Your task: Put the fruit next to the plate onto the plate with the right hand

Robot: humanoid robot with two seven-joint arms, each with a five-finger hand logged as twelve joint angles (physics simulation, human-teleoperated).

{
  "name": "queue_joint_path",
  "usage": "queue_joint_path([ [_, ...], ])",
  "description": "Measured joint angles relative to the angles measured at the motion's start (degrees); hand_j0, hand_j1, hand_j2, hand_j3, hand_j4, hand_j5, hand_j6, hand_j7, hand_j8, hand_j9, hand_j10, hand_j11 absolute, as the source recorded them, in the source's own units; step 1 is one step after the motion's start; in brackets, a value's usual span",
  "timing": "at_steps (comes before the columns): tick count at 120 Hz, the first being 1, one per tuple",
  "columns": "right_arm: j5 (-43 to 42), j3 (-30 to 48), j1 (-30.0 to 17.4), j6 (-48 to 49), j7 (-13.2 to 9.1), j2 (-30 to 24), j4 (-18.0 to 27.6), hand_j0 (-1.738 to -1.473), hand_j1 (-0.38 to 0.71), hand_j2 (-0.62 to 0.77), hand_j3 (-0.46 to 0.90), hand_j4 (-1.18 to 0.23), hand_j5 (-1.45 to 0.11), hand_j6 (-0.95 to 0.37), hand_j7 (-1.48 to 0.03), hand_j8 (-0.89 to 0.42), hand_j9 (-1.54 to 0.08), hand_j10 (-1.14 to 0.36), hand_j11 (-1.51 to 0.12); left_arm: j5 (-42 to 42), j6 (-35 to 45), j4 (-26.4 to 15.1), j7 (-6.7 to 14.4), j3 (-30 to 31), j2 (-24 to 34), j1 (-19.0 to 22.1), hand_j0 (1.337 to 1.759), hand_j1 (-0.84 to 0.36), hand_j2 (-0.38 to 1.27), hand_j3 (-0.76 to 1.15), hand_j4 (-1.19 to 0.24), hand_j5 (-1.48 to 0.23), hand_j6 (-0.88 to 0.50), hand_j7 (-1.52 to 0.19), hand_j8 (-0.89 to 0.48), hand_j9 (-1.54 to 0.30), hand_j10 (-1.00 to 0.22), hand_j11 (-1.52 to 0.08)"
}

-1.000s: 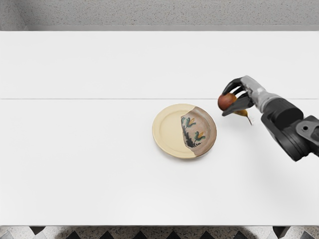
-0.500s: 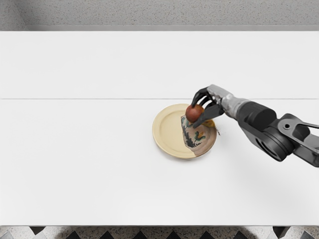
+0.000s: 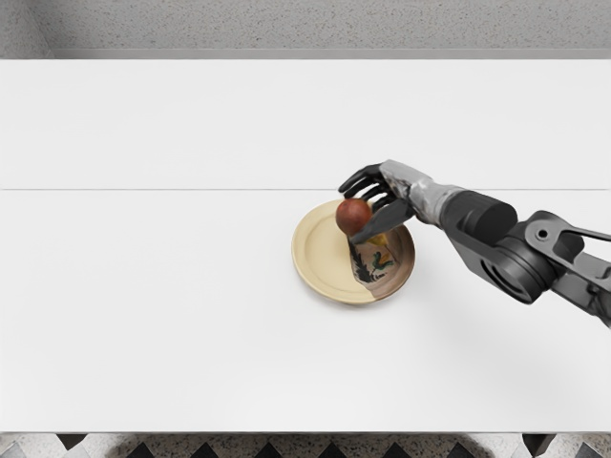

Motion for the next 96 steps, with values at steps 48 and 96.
queue_joint_path([
  [48, 7.33, 5.7, -0.16, 12.62, 0.13, -2.11, -1.18, -1.658, -0.23, 0.02, 0.0, -0.11, -0.15, -0.09, -0.15, -0.09, -0.15, -0.1, -0.15, 0.0, 0.0, 0.0, 0.01, 0.02, 0.0, 0.0, 1.658, 0.35, 0.0, 0.0, 0.0, 0.0, 0.0, 0.0, 0.0, 0.0, 0.0, 0.0],
  [96, 23.74, 11.63, -1.0, 46.55, 0.8, -13.13, -7.26, -1.658, -0.33, 0.0, 0.0, -0.02, -0.02, -0.01, -0.02, -0.01, -0.02, -0.01, -0.02, 0.01, 0.0, 0.0, -0.01, 0.01, 0.0, 0.01, 1.658, 0.35, 0.0, 0.0, 0.0, 0.0, 0.0, 0.0, 0.0, 0.0, 0.0, 0.0],
])
